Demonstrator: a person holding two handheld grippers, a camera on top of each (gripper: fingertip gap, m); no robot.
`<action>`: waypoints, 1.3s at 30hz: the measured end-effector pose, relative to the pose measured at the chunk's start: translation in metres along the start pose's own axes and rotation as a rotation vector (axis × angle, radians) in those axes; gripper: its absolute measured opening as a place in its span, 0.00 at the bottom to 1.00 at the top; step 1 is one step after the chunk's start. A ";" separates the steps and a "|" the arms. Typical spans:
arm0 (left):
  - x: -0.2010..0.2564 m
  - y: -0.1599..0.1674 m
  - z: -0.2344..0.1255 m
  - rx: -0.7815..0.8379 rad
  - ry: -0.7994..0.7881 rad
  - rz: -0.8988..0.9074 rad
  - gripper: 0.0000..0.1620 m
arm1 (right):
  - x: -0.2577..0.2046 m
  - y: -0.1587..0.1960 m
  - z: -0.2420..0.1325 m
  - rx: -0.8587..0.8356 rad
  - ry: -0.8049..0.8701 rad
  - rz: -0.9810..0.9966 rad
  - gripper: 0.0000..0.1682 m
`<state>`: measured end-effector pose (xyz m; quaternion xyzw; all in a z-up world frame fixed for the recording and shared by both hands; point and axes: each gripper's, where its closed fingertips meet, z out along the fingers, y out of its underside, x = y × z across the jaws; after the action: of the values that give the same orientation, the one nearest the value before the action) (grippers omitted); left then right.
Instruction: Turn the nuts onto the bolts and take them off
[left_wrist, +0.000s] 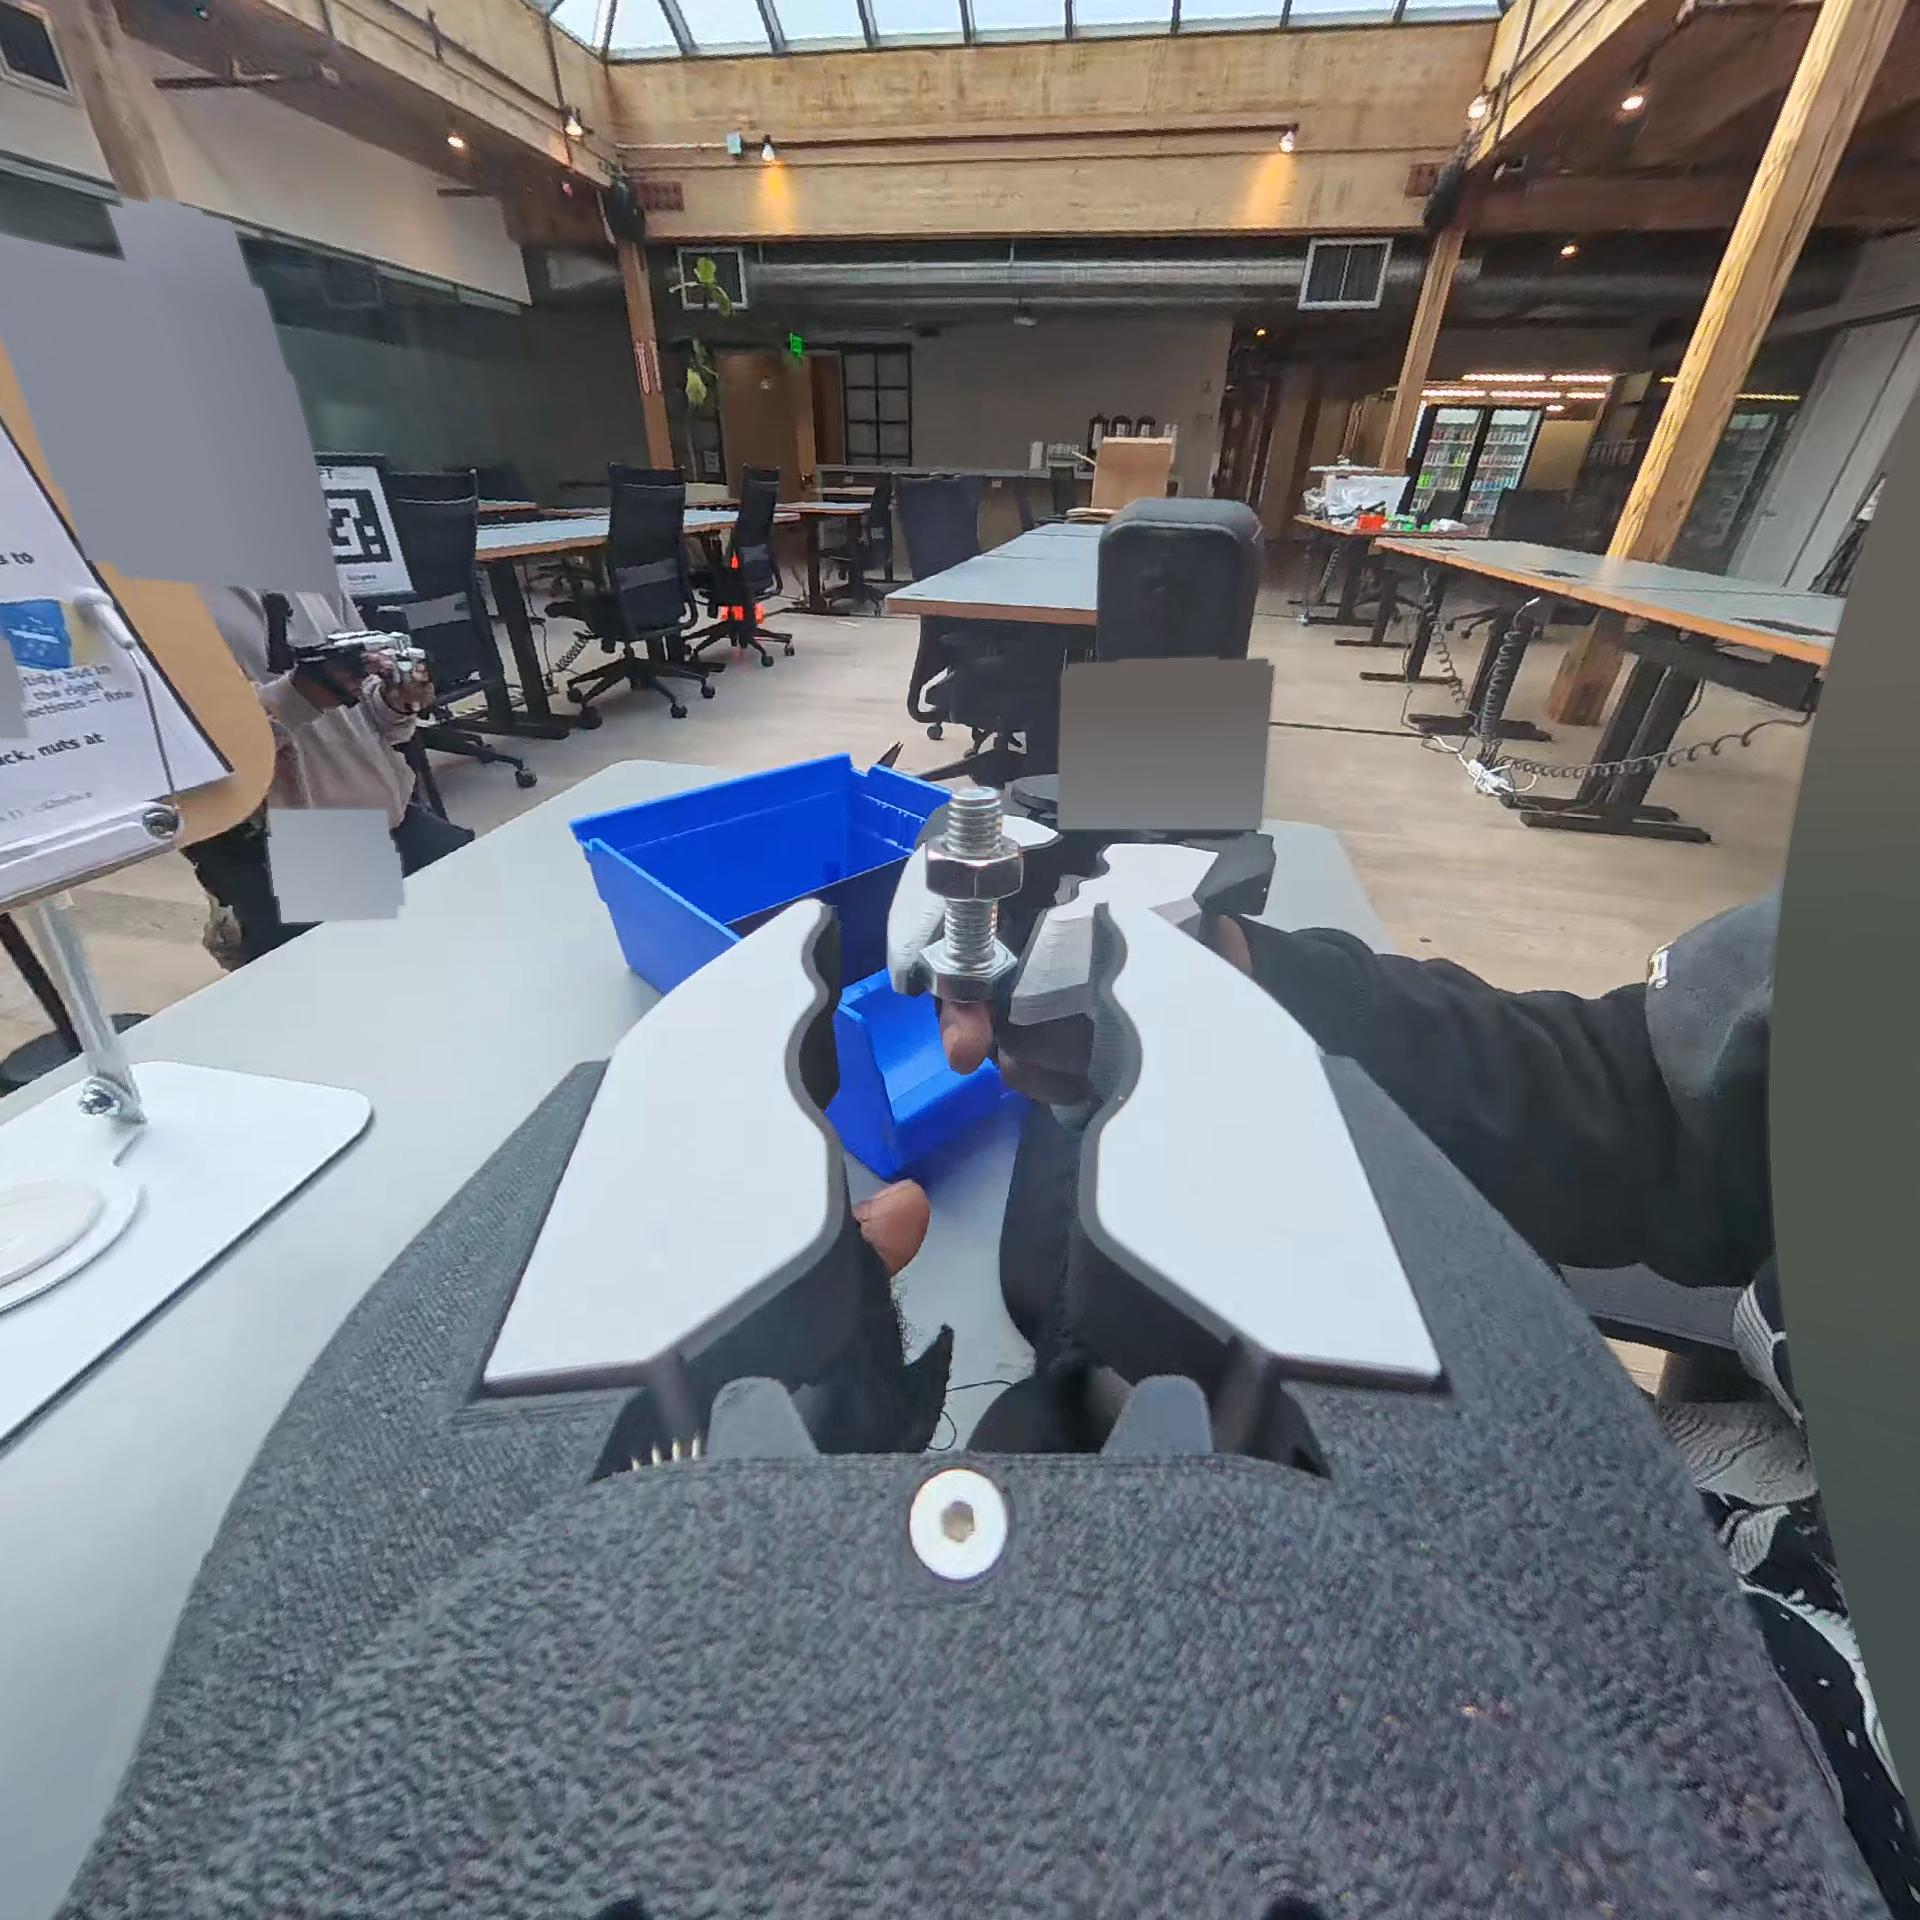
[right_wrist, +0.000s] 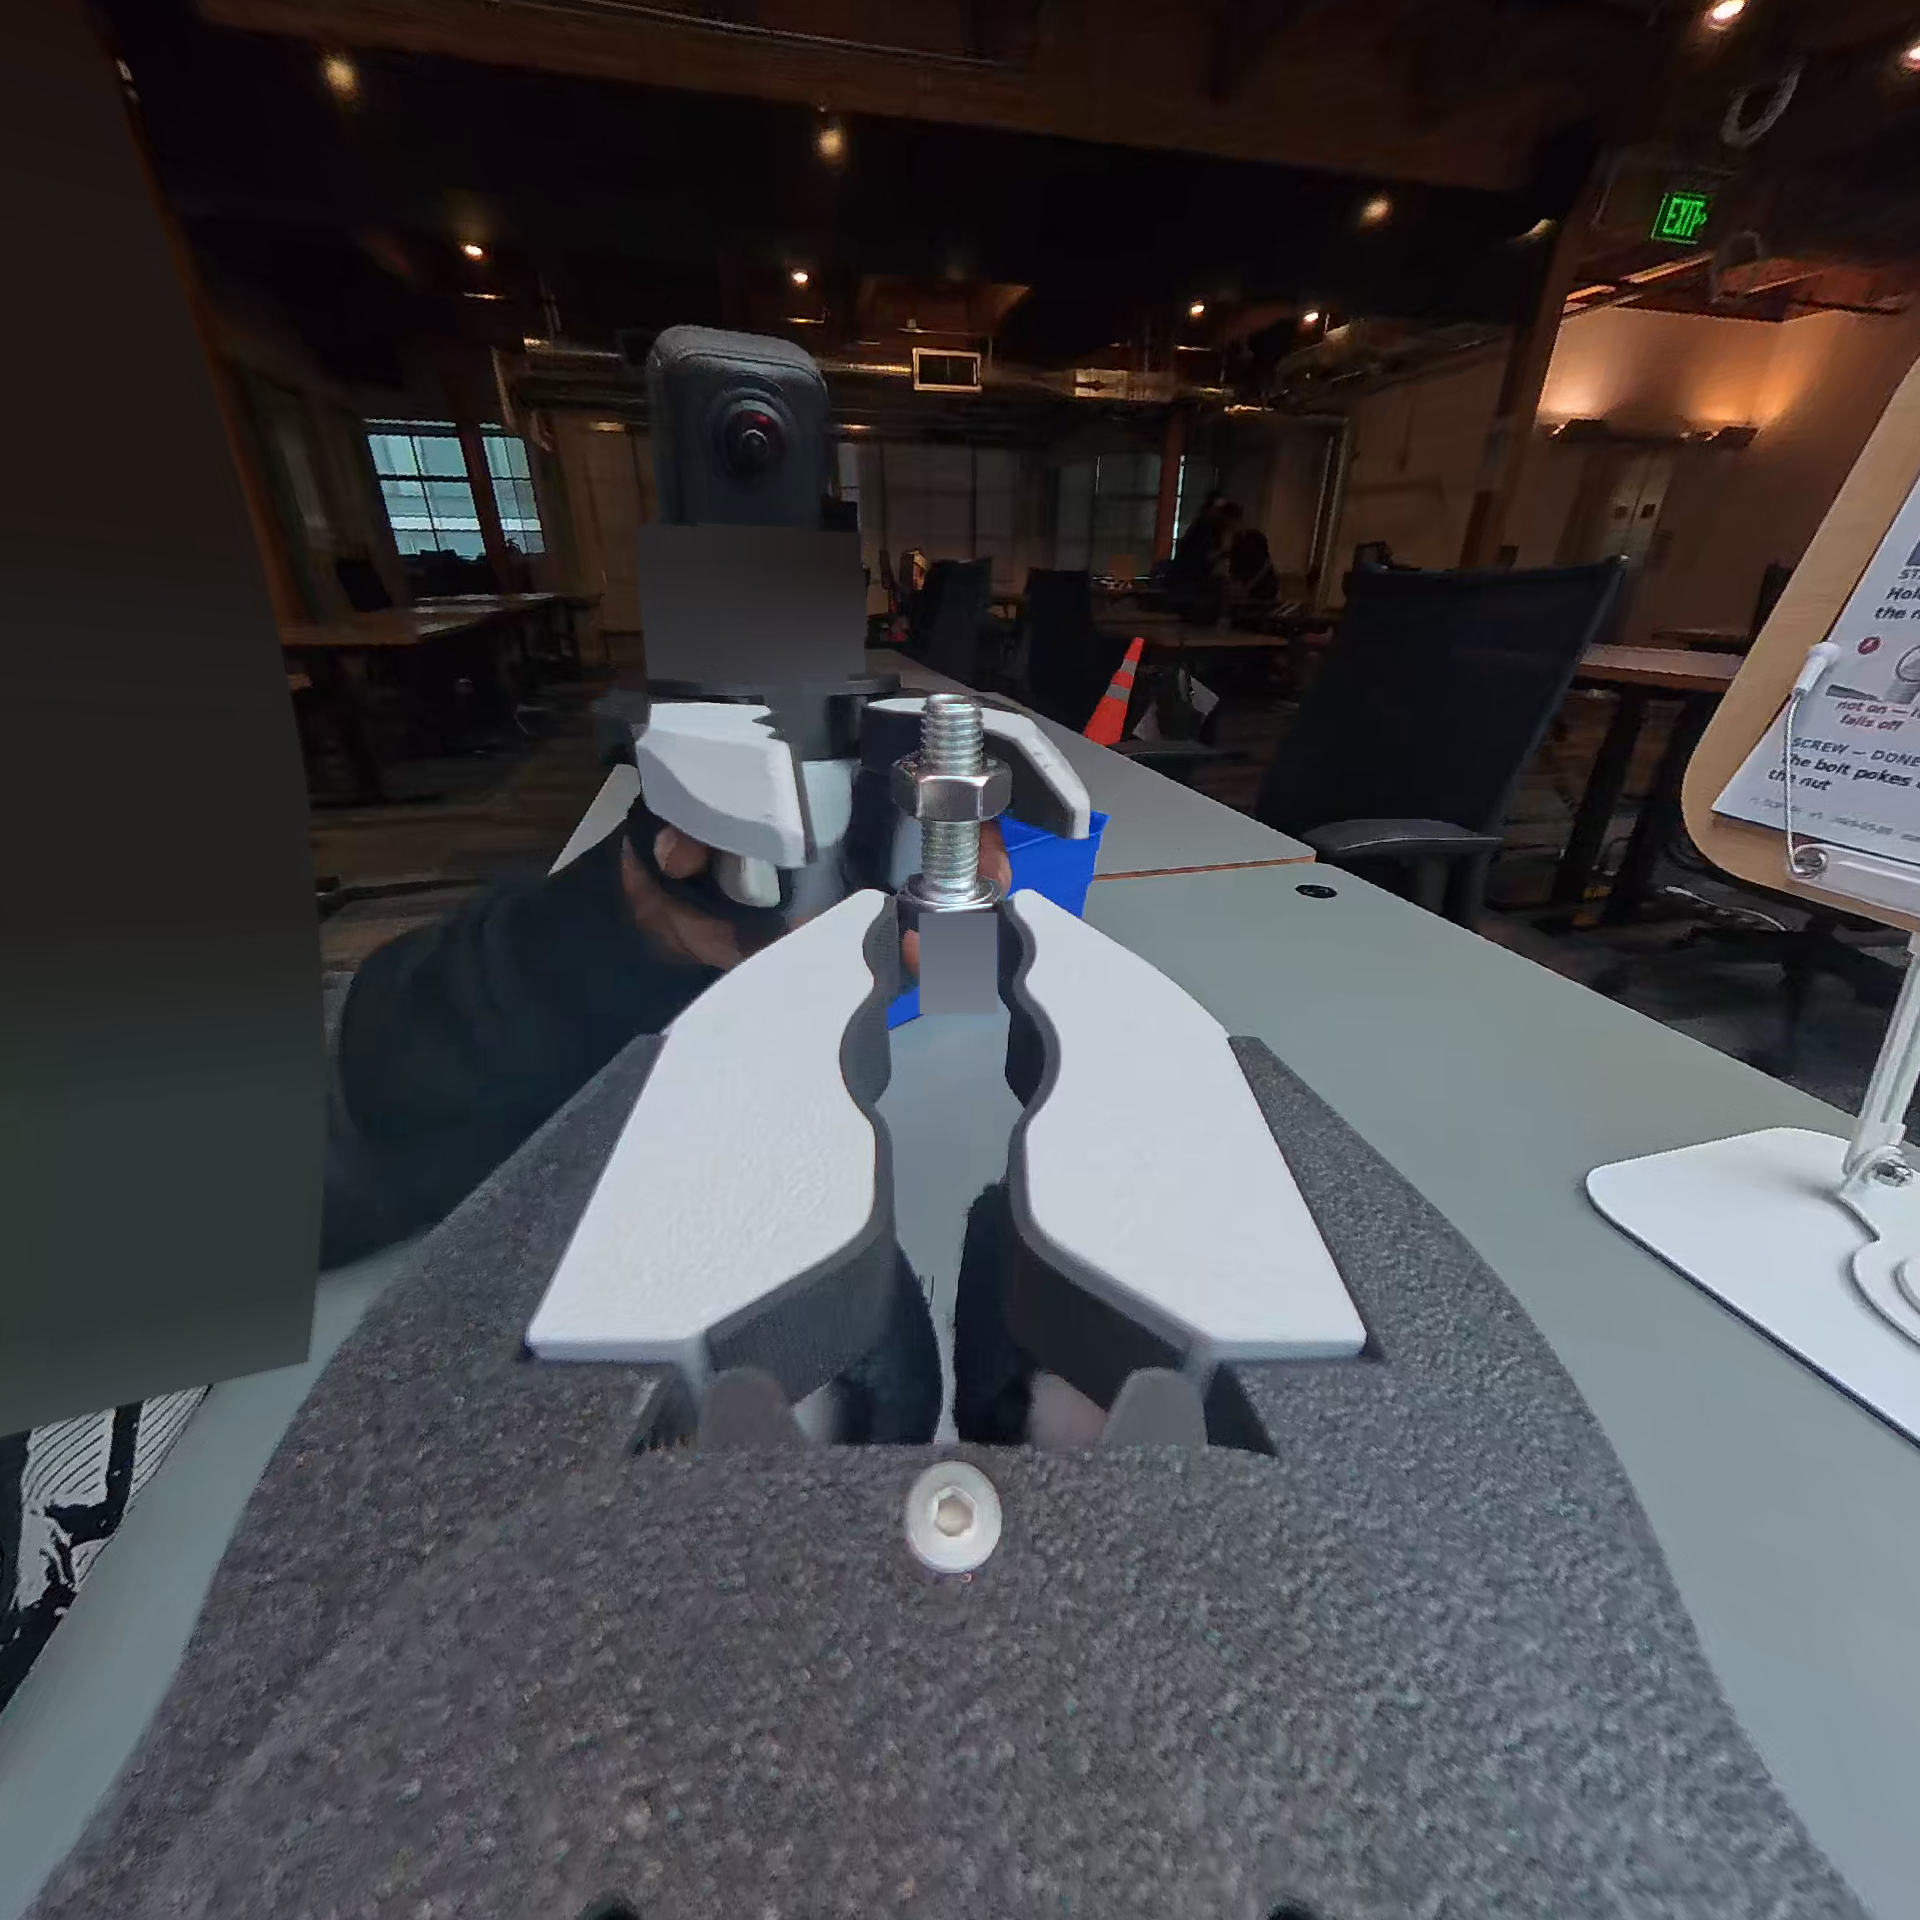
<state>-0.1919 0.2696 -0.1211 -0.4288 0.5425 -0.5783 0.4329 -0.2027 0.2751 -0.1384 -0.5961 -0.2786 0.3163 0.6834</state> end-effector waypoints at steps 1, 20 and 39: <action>0.001 0.003 0.002 -0.011 0.008 -0.005 0.28 | -0.001 0.001 0.001 -0.005 -0.003 -0.003 0.10; 0.004 0.019 -0.003 -0.008 0.028 -0.012 0.06 | 0.001 -0.022 -0.018 -0.072 0.031 0.020 0.20; -0.002 0.058 0.002 -0.101 -0.076 0.075 0.29 | -0.003 -0.003 0.001 -0.225 0.032 0.001 0.05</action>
<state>-0.1877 0.2691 -0.1793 -0.4511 0.5699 -0.5170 0.4521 -0.2054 0.2731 -0.1351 -0.6739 -0.3013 0.2738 0.6165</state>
